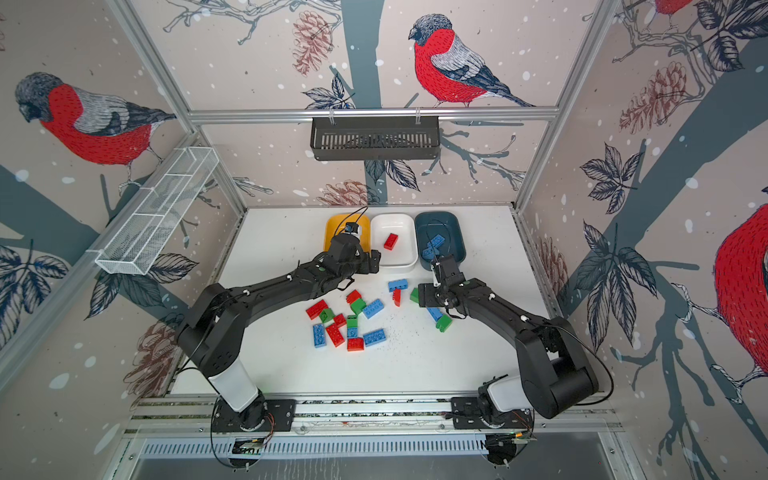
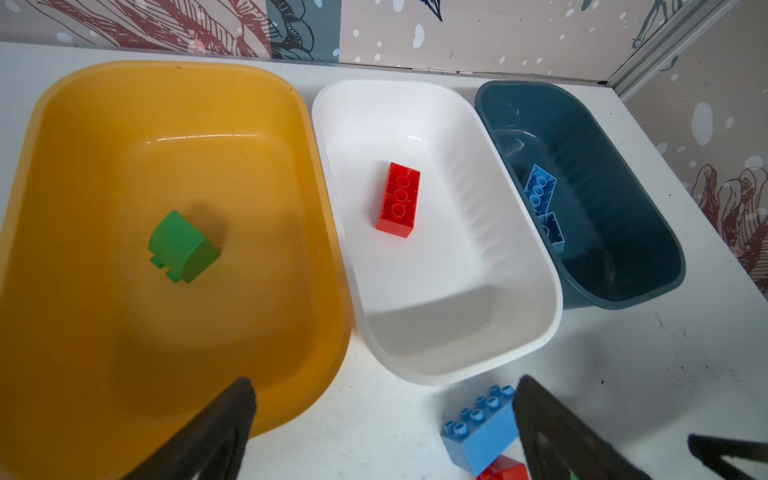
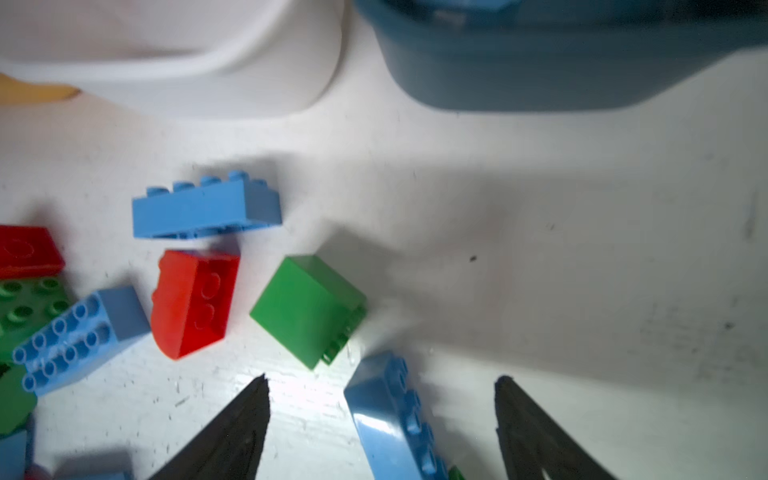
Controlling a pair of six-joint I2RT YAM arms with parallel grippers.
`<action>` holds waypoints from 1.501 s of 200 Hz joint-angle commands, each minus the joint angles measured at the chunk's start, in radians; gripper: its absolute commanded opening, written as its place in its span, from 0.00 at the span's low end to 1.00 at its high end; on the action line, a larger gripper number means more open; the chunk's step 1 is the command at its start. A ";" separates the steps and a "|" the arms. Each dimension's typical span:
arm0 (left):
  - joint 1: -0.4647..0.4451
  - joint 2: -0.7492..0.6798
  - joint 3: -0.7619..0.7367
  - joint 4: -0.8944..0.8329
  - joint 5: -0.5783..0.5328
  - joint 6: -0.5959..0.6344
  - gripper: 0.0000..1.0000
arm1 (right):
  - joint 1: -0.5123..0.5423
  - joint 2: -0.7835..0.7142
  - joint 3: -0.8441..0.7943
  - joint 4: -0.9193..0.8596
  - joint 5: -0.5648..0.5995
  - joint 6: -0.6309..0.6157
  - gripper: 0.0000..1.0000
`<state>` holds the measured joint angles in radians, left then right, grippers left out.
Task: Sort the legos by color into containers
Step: 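Lower the right gripper onto another blue brick near the pile and close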
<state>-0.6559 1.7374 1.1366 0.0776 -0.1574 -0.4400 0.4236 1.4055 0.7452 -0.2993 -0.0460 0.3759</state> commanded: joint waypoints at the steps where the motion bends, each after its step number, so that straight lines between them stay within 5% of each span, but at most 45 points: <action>1: 0.001 0.013 0.012 0.052 0.021 -0.012 0.97 | 0.005 -0.002 -0.027 0.004 -0.072 0.045 0.83; 82: 0.001 0.019 0.018 0.040 0.013 -0.008 0.97 | 0.098 0.148 -0.004 -0.031 0.071 0.058 0.73; 148: 0.001 0.024 0.023 0.030 0.006 -0.006 0.97 | 0.126 0.188 0.009 -0.019 0.153 0.078 0.48; 300: -0.002 0.005 0.006 0.033 0.005 -0.002 0.97 | 0.120 -0.025 -0.052 0.086 0.254 0.102 0.19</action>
<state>-0.6563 1.7485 1.1427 0.0910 -0.1585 -0.4469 0.5484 1.4281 0.7052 -0.2718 0.1650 0.4473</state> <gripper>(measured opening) 0.967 0.269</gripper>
